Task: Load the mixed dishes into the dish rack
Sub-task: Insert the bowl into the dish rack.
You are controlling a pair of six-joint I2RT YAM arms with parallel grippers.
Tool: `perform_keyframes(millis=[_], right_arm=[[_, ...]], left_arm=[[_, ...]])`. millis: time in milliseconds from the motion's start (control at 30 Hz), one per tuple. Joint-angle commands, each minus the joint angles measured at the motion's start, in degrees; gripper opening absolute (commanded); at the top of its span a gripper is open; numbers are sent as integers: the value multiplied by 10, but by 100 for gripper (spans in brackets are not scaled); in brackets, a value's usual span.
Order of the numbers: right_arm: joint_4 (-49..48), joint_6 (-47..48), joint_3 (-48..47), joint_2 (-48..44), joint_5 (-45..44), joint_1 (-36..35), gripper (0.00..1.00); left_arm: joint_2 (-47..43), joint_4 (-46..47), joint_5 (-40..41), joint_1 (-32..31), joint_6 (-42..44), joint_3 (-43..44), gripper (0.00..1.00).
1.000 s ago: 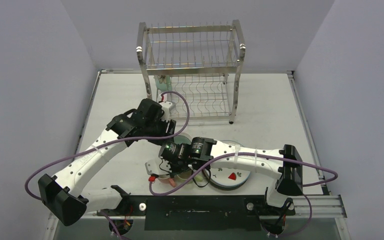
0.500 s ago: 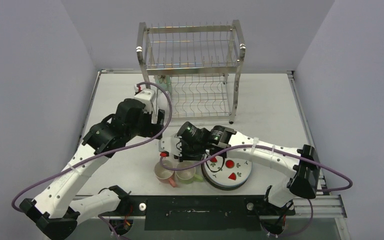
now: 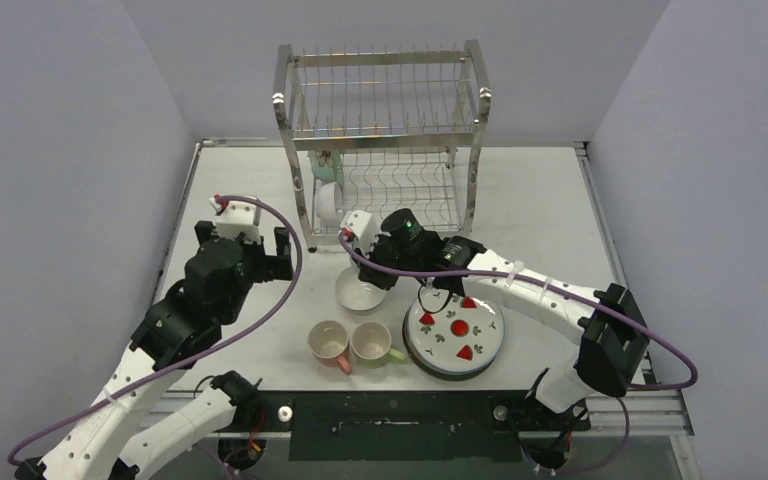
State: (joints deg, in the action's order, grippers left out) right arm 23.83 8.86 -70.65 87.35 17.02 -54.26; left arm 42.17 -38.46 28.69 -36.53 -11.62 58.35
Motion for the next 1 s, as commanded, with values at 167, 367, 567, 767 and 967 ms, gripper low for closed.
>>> perform_keyframes(millis=[167,367,567,767,967], right_arm=[[-302,-207,20,16,-9,54,0],[-416,-313,31,62,-21,81,0],[-564,-406,51,109,-21,111,0],[-667,-464,47,168,-10,137,0],[-723,-511,24,212,19,163,0]], left_arm=[[-82,87,66,5,20,-44,97],[-99,88,68,5,27,-58,97],[-113,91,64,5,28,-64,97],[-122,90,62,4,30,-70,97],[-128,94,61,3,36,-74,97]])
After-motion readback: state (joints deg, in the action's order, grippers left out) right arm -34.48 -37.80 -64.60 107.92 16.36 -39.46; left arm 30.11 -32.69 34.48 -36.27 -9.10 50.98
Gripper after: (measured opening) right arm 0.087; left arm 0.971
